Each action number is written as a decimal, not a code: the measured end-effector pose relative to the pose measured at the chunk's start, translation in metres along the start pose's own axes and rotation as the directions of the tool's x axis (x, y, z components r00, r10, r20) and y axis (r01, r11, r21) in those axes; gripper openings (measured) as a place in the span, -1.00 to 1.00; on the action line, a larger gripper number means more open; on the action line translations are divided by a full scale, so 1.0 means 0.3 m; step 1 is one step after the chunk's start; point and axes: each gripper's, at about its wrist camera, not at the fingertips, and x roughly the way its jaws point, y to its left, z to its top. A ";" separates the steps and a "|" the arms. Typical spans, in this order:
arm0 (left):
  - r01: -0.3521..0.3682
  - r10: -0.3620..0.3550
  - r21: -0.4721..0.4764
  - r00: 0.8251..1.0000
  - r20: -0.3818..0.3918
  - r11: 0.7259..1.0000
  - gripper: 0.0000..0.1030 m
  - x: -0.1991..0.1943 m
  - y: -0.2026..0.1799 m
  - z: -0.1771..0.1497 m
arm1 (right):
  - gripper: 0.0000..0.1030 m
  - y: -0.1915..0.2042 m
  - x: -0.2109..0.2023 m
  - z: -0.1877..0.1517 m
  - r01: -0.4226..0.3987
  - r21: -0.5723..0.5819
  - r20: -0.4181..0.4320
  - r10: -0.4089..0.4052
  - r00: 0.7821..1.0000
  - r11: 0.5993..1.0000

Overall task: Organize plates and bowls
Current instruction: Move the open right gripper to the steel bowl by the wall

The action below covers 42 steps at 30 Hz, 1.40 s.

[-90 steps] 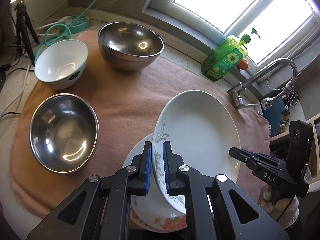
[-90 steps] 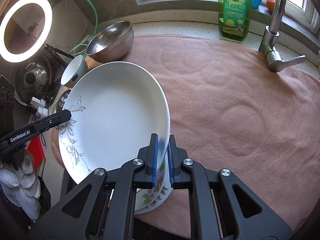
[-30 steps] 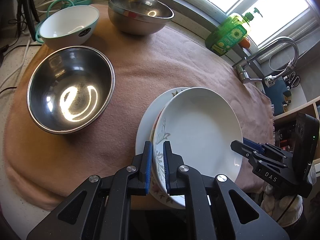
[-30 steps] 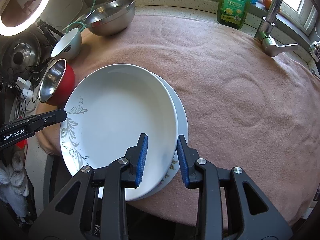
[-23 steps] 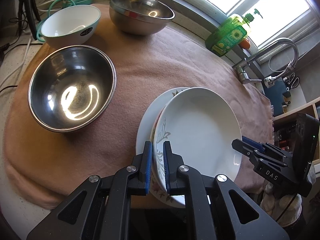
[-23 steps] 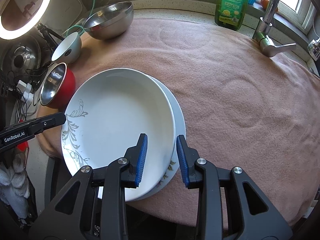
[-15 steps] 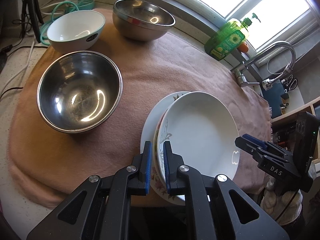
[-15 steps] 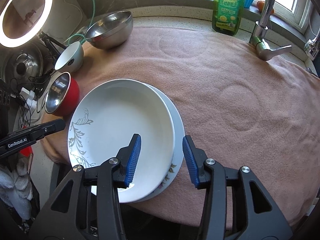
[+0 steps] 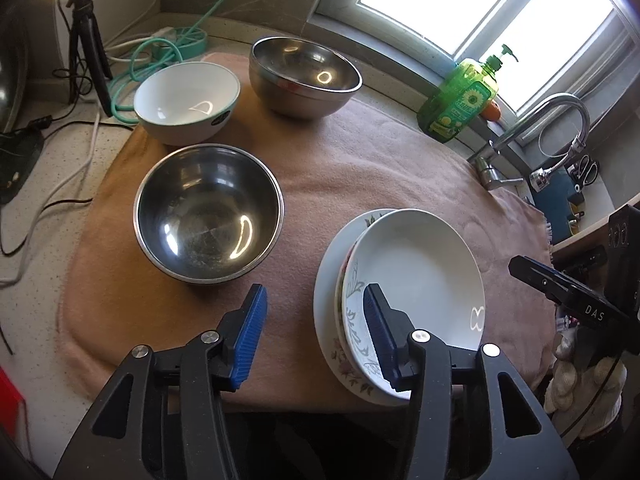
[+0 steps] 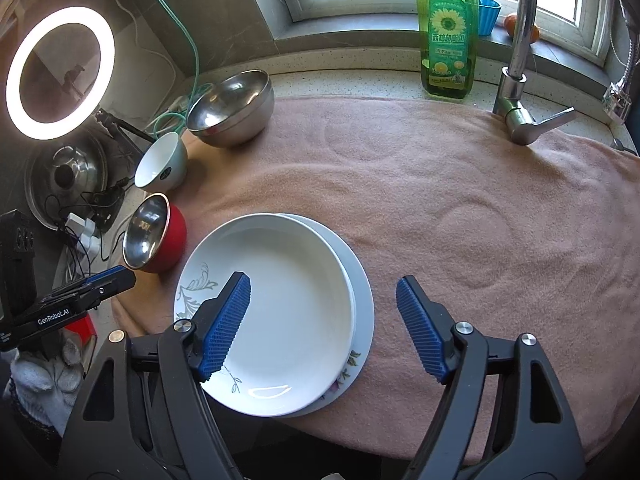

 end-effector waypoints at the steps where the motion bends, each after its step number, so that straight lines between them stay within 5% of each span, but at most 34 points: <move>1: -0.002 0.002 -0.007 1.000 0.007 1.000 -0.05 -0.005 0.002 0.010 | 0.53 -0.003 -0.003 0.011 -0.004 -0.003 0.002 0.004 1.000 1.000; 14: -0.047 0.060 -0.141 0.994 0.095 0.989 -0.05 -0.081 0.039 0.133 | 0.53 -0.002 -0.039 0.140 -0.135 -0.046 0.015 0.136 0.991 0.990; 33: 0.004 -0.010 0.074 0.997 0.071 0.997 -0.05 -0.005 0.081 0.507 | 0.51 0.150 0.015 0.316 -0.114 0.086 0.104 0.105 0.989 0.990; 42: 0.016 -0.017 0.086 1.000 0.019 0.996 -0.05 0.159 0.182 0.721 | 0.14 0.207 0.178 0.435 -0.094 0.169 0.061 0.085 0.994 0.981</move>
